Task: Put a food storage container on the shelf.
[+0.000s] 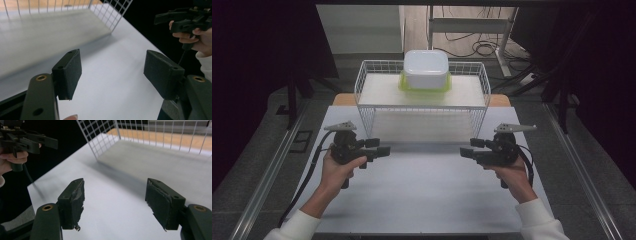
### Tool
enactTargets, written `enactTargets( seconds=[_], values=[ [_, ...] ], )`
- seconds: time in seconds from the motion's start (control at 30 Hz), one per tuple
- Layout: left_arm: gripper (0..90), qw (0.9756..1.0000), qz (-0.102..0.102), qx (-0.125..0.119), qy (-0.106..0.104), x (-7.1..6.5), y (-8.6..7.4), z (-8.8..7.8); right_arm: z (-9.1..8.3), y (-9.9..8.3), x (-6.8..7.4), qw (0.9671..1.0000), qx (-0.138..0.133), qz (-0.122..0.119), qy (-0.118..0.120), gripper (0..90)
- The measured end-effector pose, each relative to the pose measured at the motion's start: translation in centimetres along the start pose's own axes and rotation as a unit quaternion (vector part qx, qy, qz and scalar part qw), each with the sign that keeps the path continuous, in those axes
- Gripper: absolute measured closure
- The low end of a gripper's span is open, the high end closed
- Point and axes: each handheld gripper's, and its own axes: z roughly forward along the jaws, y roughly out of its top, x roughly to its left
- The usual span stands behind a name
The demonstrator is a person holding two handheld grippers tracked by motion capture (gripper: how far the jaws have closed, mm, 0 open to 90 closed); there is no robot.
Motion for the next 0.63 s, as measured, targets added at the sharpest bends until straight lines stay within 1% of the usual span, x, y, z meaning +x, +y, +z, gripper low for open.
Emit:
enactTargets(
  seconds=[0.1,0.17,0.23,0.33,0.4,0.5,0.63],
  values=[
    [29.2,0.9999,0.002,0.014,0.004,0.1,-1.2,0.6,0.3,-1.4,-0.1,1.0000,0.006,0.003,-0.004,32.0],
    [29.1,0.9999,-0.001,0.015,0.004,0.2,-1.6,0.9,0.5,-2.0,-0.2,0.9999,0.013,0.003,-0.006,31.9],
    [28.9,0.9998,0.004,0.017,0.008,0.1,-1.8,1.0,0.6,-2.2,-0.2,0.9998,0.017,0.003,-0.007,31.9],
    [28.7,0.9997,0.009,0.016,0.014,0.1,-1.9,1.1,0.6,-2.2,-0.2,0.9999,0.013,0.001,-0.005,31.9],
    [28.7,0.9998,0.007,0.015,0.012,0.1,-2.0,1.1,0.7,-2.2,-0.1,0.9999,0.014,-0.003,-0.008,31.7],
    [27.8,0.9997,0.008,0.019,0.016,0.2,-2.3,1.3,0.7,-2.4,0.0,0.9998,0.013,-0.010,-0.014,30.3],
    [25.9,0.9993,0.013,0.021,0.028,0.6,-2.6,1.4,0.7,-2.6,0.5,0.9991,0.008,-0.033,-0.026,25.5]
  ],
)
